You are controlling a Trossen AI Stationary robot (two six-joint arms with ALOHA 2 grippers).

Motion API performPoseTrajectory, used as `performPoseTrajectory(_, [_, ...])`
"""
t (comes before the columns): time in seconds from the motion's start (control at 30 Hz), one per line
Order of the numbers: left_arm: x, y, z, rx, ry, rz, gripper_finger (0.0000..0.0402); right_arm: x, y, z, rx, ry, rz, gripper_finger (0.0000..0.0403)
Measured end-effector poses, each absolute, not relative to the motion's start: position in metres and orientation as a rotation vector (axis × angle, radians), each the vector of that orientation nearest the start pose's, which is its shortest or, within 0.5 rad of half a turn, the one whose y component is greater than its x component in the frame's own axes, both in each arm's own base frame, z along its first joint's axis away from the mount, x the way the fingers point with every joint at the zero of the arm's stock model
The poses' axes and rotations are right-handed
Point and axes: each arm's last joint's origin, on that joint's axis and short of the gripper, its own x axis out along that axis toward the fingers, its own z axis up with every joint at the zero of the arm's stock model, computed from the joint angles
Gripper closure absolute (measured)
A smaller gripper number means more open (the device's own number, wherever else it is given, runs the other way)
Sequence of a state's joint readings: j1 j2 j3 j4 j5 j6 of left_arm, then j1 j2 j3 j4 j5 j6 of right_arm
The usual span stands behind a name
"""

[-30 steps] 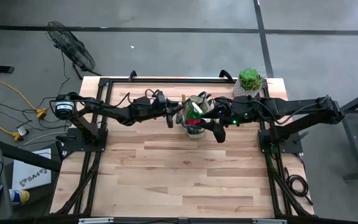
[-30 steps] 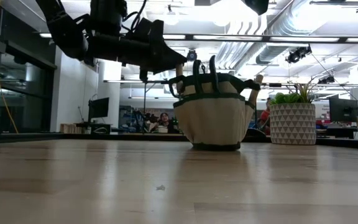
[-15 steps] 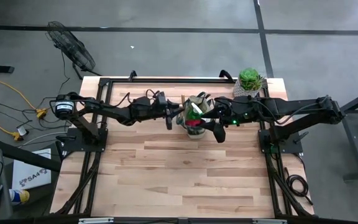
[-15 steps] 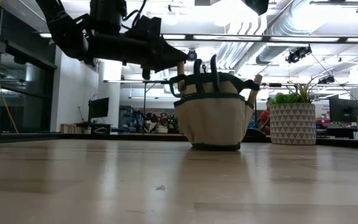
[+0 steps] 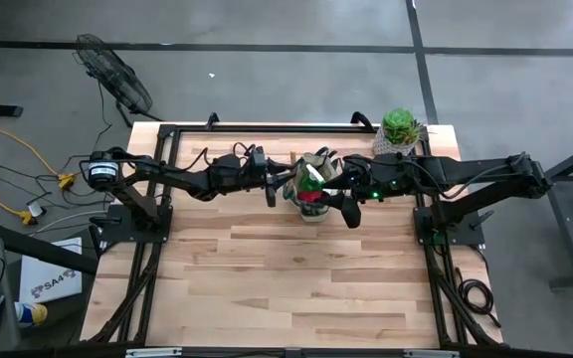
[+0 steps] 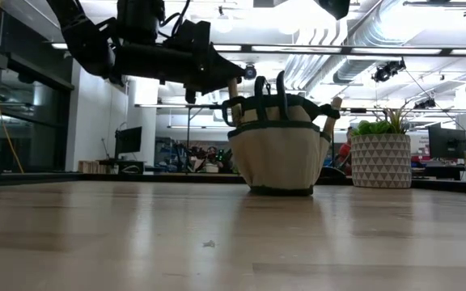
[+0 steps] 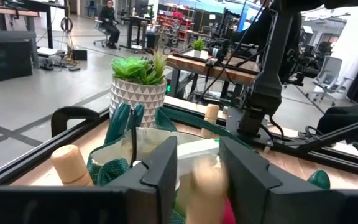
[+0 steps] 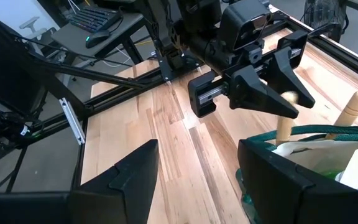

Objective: Pick & Place Garden tools in Gardening bag
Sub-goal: Put the brown trowel into the gardening bag

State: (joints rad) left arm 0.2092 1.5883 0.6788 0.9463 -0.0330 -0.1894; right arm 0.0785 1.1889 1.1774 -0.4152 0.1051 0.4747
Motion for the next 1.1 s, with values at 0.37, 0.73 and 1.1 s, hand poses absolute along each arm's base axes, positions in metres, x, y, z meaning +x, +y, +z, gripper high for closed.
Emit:
performPoseTrajectory(0.37, [0.312,0.067,0.215,-0.184,-0.064,0.240,0.0258,0.255,0.017,0.366,0.428,0.410,-0.126,0.0190])
performPoseTrajectory(0.73, [0.294,0.066,0.246,-0.159,-0.095,0.313,0.0327,0.255,0.017,0.366,0.431,0.412,-0.124,0.0190])
performPoseTrajectory(1.1, [0.286,0.063,0.237,-0.227,0.095,0.303,0.0400,0.255,0.017,0.366,0.430,0.412,-0.127,0.0190])
